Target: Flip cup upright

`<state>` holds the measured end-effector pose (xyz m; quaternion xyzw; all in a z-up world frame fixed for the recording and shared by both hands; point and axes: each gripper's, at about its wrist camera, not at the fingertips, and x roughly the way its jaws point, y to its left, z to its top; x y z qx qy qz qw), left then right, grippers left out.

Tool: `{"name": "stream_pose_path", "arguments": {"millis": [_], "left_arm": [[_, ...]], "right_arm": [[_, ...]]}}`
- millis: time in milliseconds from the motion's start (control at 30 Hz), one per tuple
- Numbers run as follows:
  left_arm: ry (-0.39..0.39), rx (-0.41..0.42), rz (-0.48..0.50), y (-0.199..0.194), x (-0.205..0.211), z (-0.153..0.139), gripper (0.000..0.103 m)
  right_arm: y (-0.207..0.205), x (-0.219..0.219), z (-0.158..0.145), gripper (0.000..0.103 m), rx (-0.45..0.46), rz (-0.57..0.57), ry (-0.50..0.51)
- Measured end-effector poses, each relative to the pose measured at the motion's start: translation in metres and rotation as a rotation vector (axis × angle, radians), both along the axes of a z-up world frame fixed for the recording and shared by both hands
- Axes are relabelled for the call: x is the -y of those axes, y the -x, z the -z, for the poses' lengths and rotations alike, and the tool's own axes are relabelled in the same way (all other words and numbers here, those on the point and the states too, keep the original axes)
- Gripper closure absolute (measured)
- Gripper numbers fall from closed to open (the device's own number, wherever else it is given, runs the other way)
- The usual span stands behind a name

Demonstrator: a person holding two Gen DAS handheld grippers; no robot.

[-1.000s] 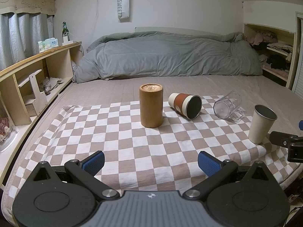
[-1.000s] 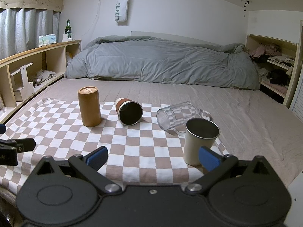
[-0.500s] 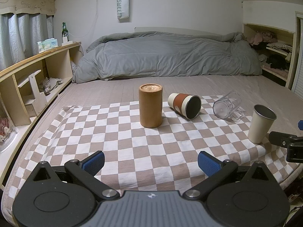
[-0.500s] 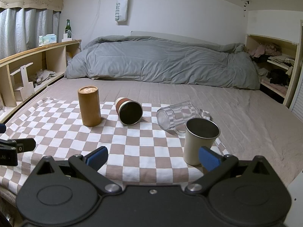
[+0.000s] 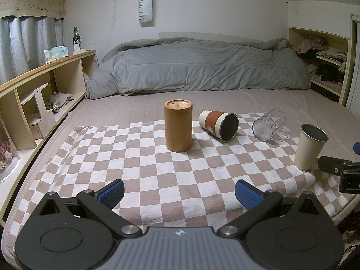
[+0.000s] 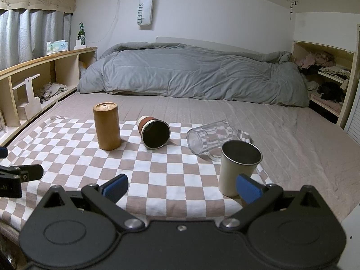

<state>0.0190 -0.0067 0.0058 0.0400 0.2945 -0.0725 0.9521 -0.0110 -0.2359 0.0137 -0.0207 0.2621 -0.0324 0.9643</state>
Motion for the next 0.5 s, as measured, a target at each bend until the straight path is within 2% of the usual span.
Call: {"name": "stream_pose_path", "arguments": {"millis": [500], "left_arm": [[0.0,-0.001,0.0,0.0003,0.0006,0.0003,0.0]], "right_arm": [[-0.0003,-0.0006,-0.0003,0.0,0.0,-0.001,0.0]]}}
